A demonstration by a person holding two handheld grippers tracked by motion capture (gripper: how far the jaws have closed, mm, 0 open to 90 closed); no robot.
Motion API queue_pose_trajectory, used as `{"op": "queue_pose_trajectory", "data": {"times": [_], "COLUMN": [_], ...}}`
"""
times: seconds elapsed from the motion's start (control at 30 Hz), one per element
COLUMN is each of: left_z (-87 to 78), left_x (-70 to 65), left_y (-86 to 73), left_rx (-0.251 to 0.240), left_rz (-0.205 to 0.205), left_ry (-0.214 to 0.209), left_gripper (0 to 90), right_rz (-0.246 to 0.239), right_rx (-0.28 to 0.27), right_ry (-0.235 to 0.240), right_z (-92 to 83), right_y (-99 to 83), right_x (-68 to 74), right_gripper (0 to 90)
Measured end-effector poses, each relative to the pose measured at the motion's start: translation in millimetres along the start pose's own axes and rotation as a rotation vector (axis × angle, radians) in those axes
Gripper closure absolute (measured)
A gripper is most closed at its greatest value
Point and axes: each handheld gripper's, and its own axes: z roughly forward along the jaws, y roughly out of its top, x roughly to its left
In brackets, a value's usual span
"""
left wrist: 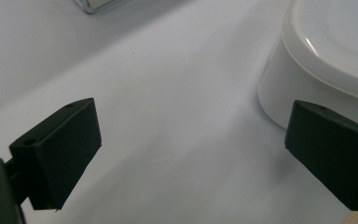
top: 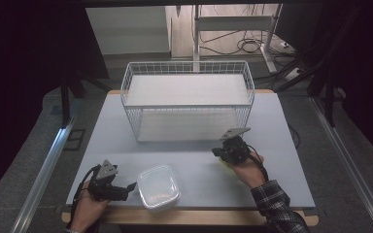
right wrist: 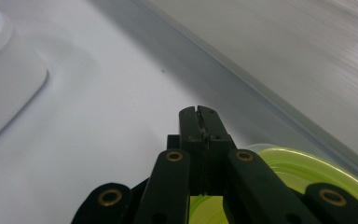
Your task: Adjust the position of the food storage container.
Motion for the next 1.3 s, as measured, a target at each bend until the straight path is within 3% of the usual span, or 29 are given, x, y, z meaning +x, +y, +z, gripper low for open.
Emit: {"op": "queue_pose_trajectory", "data": {"times": [0.17,0.2,0.3,0.37,0.4,0.43,0.67,0.8,0.87,0.93,1.3], "left_z": [-2.5,-6.0,-10.0,-15.1,-17.0,-19.2,-22.0,-16.4,-14.5,-7.9,21.2], "left_x": [-3.8,-6.2,-10.4,-14.5,-16.1,-18.3,-33.2,-50.7,-53.4,-59.8,-86.1], "left_y": [-0.3,-2.1,-4.9,-7.4,-8.0,-9.0,-9.5,-5.3,-4.2,-0.7,27.2], "left_rx": [0.044,0.048,0.051,0.050,0.043,0.035,0.067,0.103,0.110,0.121,0.111], "left_rz": [0.000,0.003,0.017,0.052,0.061,0.064,0.110,0.160,0.164,0.169,0.213], "left_ry": [-0.032,-0.070,-0.097,-0.139,-0.155,-0.202,-0.367,-0.424,-0.423,-0.448,-0.456], "left_gripper": [5.9,6.9,13.3,27.1,40.9,40.9,81.6,86.9,86.9,87.0,87.0], "right_rz": [0.034,0.019,0.001,-0.022,-0.032,-0.032,-0.025,-0.012,-0.001,0.007,0.017], "right_rx": [-0.023,-0.022,-0.024,-0.024,-0.029,-0.029,-0.069,-0.077,-0.079,-0.079,-0.076], "right_ry": [-0.009,-0.011,-0.010,-0.012,-0.015,-0.015,0.007,0.017,0.019,0.023,0.034], "right_z": [-8.8,-9.4,-10.2,-11.5,-13.3,-13.3,-28.2,-35.7,-38.5,-40.9,-43.1], "right_y": [-9.6,-10.0,-10.3,-10.9,-11.4,-11.4,-21.8,-29.6,-33.1,-36.2,-41.9], "right_x": [-3.7,-0.7,5.0,10.3,14.8,14.8,29.7,35.6,37.9,39.9,48.1], "right_gripper": [89.1,88.6,88.1,87.4,86.9,86.9,85.9,85.7,85.9,86.2,86.0]}}
